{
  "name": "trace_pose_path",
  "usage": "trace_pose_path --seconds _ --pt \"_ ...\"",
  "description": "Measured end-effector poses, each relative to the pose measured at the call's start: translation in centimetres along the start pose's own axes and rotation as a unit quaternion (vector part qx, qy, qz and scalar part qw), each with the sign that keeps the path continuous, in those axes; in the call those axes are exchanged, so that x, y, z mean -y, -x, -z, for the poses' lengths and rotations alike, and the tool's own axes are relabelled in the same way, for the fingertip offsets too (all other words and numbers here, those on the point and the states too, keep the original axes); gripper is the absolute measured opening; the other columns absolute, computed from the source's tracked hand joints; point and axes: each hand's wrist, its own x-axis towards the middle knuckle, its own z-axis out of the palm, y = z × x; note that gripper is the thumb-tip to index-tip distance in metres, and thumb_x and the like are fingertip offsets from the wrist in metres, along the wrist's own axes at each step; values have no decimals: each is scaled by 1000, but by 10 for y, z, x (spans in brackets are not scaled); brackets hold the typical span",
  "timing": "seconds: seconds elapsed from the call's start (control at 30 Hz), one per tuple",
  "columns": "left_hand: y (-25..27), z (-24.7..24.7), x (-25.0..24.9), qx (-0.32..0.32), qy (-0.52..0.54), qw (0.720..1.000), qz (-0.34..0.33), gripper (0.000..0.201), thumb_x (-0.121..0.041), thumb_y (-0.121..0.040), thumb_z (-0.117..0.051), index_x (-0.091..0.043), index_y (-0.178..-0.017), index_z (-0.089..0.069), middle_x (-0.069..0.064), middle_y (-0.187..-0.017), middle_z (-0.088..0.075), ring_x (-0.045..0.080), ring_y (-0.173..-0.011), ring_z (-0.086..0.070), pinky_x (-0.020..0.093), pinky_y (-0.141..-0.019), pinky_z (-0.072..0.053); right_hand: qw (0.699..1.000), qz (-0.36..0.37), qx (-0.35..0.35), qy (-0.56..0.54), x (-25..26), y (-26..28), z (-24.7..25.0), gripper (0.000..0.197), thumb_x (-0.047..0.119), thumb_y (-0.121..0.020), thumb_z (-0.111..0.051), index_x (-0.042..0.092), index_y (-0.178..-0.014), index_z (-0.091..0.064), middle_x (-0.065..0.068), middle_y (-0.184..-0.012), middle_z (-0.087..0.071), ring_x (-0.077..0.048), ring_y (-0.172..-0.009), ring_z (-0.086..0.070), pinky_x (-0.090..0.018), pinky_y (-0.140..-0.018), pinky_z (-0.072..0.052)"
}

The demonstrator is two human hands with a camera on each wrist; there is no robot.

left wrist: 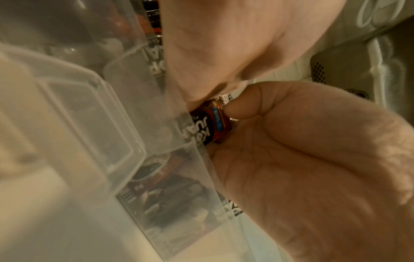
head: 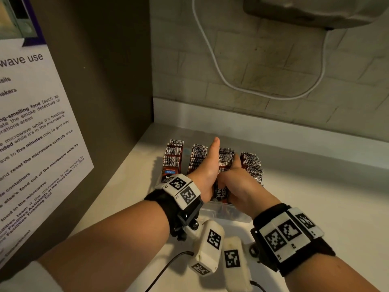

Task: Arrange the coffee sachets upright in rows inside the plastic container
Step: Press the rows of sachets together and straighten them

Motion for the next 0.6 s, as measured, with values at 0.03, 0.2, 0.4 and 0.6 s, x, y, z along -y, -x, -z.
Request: trace_pose_path --seconds 0.03,0.2,0.4,0.6 --pt "2 -1 -1 -1 -2 1000 -2 77 -76 -88 -22 -35 -153 -18 2 -161 -17 25 -145 -25 40 -102 -33 1000 2 4 -3 1 0 1 101 -7 -80 -42 44 -146 14 -10 -157 -19 -36 -135 -37 -57 -101 -42" --pt "11 -4 -7 13 -8 999 -40 72 -69 -92 -19 -31 -153 -16 -4 -159 -22 18 -142 -28 27 -83 -32 997 71 -6 -14 12 24 17 90 -13 -78 -42 26 -152 -9 -13 -136 -47 -31 -113 -56 -45 -87 -52" --pt "24 1 -21 12 -88 985 -150 64 -55 -97 -32 -26 -153 -21 -5 -160 -20 11 -143 -21 29 -108 -17 962 251 -100 46 36 57 63 32 -15 -83 -52 12 -96 -64 -13 -93 -65 -20 -81 -58 -27 -71 -45" --pt "28 26 -34 -76 -285 903 -312 21 -11 -90 -62 -17 -109 -68 -4 -96 -65 8 -91 -57 17 -77 -43 852 254 -74 452 15 41 87 28 8 -67 -81 28 -78 -66 10 -77 -65 -3 -60 -53 -10 -58 -39"
